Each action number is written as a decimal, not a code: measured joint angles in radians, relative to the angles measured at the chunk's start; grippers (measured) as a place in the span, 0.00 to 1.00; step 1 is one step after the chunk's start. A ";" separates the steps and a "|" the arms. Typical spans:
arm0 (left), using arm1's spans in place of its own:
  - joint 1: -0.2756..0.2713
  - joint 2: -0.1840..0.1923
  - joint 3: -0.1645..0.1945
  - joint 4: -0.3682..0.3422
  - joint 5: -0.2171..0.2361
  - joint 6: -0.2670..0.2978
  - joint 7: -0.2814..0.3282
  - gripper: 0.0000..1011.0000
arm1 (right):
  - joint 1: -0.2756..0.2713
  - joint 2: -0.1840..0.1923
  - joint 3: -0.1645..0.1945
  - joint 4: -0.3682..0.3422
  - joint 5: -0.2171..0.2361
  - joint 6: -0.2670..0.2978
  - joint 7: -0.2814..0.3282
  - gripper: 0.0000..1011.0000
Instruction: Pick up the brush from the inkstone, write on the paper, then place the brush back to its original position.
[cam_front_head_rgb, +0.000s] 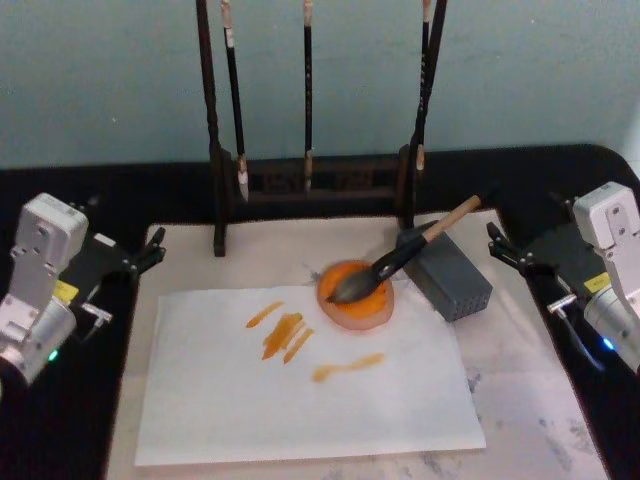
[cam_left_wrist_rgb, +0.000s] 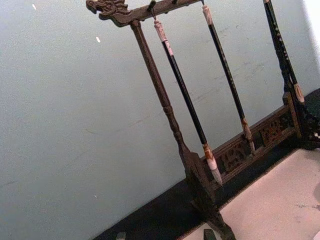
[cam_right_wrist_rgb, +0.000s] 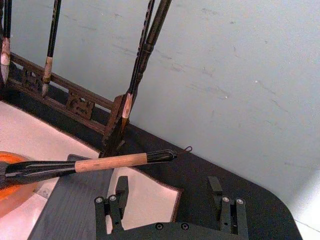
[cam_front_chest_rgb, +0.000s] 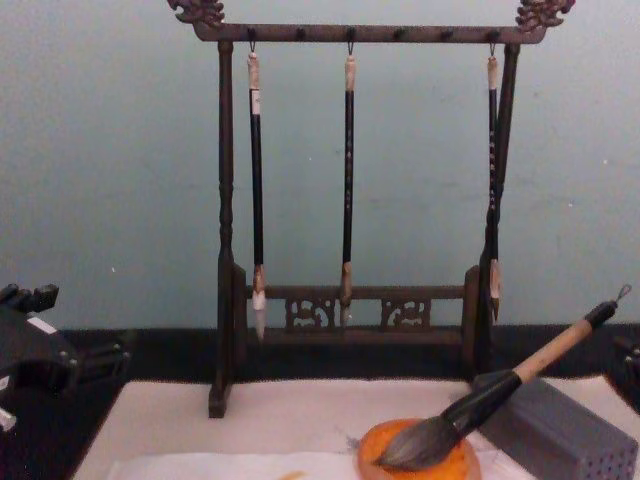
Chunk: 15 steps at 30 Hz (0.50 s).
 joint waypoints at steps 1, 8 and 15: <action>0.000 0.000 0.000 0.000 0.000 0.000 0.000 0.99 | 0.000 0.000 0.000 0.000 0.000 0.000 0.000 0.99; 0.000 0.000 0.000 0.000 0.000 0.000 0.000 0.99 | 0.000 0.000 0.000 0.000 0.000 0.000 0.000 0.99; 0.000 0.000 0.000 0.000 0.000 0.000 0.000 0.99 | 0.000 0.000 0.000 0.000 0.000 0.000 0.000 0.99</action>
